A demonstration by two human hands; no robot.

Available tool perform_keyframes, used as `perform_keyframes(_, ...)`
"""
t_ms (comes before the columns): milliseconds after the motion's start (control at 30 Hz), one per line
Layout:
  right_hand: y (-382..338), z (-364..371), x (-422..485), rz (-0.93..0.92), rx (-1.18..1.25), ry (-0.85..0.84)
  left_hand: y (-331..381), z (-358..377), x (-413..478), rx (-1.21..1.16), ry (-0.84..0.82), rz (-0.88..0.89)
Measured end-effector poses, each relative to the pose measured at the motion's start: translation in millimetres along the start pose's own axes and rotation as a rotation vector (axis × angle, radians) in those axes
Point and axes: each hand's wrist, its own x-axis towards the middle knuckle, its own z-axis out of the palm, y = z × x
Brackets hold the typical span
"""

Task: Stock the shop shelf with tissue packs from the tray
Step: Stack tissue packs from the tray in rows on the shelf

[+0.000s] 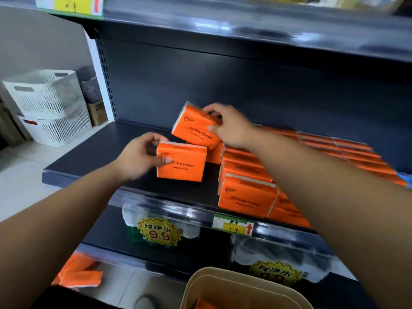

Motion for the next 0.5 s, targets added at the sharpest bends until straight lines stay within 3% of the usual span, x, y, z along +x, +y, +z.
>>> perform_keyframes(233, 18.1, 32.7, 27.0, 0.032, -0.313, -0.110, -17.7, 13.9, 3.9, -0.111, 0.034, -0.055)
perform_keyframes(500, 34.7, 41.5, 23.7, -0.036, -0.690, -0.100, -24.5, 25.6, 11.4, -0.178, 0.031, -0.108)
